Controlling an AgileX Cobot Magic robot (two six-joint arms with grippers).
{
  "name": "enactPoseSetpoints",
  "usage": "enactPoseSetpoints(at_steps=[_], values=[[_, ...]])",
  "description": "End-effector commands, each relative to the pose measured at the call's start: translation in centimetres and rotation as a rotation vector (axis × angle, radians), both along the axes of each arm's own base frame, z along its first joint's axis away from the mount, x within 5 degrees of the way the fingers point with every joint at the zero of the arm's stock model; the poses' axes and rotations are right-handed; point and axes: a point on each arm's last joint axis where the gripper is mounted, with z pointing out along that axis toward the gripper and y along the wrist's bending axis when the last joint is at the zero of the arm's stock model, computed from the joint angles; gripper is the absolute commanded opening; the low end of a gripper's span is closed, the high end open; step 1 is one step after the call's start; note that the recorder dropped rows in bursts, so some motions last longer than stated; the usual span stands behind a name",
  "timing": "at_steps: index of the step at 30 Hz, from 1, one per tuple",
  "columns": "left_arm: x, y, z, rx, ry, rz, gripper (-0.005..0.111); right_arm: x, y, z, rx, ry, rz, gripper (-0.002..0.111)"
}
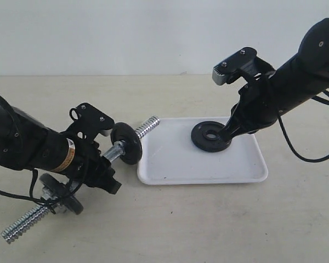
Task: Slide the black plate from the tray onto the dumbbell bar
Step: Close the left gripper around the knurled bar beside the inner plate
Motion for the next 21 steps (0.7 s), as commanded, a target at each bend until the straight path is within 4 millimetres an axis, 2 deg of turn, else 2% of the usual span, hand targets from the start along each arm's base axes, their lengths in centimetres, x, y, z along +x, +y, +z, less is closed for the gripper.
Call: enactPoseSetpoints(at_steps=[1, 2, 4, 5, 13, 21], values=[[0.0, -0.1, -0.3, 0.002, 0.007, 0.011, 0.032, 0.2, 0.0, 0.2, -0.006, -0.018, 0.006, 0.004], [0.0, -0.1, -0.3, 0.0, 0.008, 0.014, 0.029, 0.2, 0.0, 0.2, -0.006, -0.018, 0.006, 0.004], [0.0, -0.1, -0.3, 0.0, 0.008, 0.014, 0.015, 0.2, 0.0, 0.2, -0.007, -0.018, 0.008, 0.004], [0.0, -0.1, -0.3, 0.0, 0.008, 0.014, 0.004, 0.2, 0.0, 0.2, -0.007, -0.018, 0.008, 0.004], [0.2, 0.1, -0.1, 0.012, -0.008, 0.042, 0.004, 0.2, 0.0, 0.2, -0.006, -0.027, 0.005, 0.004], [0.3, 0.3, 3.3, -0.027, -0.106, 0.064, 0.004, 0.4, 0.0, 0.3, -0.005, -0.043, -0.001, 0.004]])
